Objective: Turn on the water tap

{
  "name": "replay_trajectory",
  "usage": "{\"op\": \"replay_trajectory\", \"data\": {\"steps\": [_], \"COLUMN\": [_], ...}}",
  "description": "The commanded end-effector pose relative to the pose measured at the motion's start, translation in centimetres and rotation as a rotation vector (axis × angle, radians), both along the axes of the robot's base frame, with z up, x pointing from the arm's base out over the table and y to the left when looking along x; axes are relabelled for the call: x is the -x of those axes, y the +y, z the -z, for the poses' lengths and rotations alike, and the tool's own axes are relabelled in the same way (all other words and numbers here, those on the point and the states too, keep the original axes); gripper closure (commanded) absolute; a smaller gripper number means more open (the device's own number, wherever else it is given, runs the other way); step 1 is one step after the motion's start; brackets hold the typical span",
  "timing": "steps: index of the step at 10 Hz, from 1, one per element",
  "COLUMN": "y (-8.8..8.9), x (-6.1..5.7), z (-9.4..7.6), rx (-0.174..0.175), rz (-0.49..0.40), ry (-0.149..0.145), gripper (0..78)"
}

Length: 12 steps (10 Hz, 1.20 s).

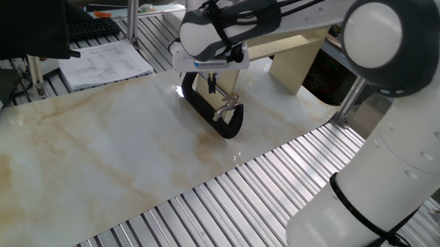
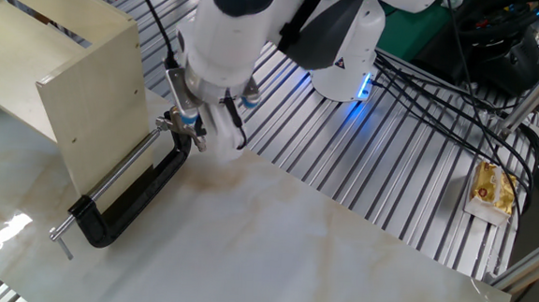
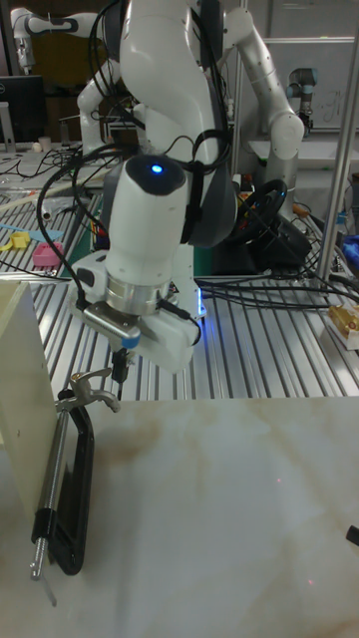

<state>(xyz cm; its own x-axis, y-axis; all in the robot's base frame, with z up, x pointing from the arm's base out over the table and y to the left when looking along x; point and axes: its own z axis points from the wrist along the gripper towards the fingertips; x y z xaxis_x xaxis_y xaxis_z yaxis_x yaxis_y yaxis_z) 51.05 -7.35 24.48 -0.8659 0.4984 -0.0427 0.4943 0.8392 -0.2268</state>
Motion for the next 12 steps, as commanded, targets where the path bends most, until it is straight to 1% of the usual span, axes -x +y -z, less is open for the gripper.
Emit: {"op": "replay_trajectory", "data": {"steps": [1,2,3,4,6,8,12], "y": [-0.5,-0.5,-0.5,-0.5,-0.3,-0.5,-1.1], "x": [-0.2,-0.1,-0.1,0.0,0.7,1.1,1.2], "z": [0.1,0.2,0.2,0.3,0.7,1.1,1.3], "rx": [0.001,0.0,-0.001,0.002,0.006,0.004,0.001], "rz": [-0.008,-0.009,-0.009,-0.012,-0.012,-0.022,-0.031], "ry": [0.008,0.023,0.024,0.044,0.046,0.05,0.054], "gripper": [77.6,77.6,77.6,77.6,77.6,77.6,77.6]}}
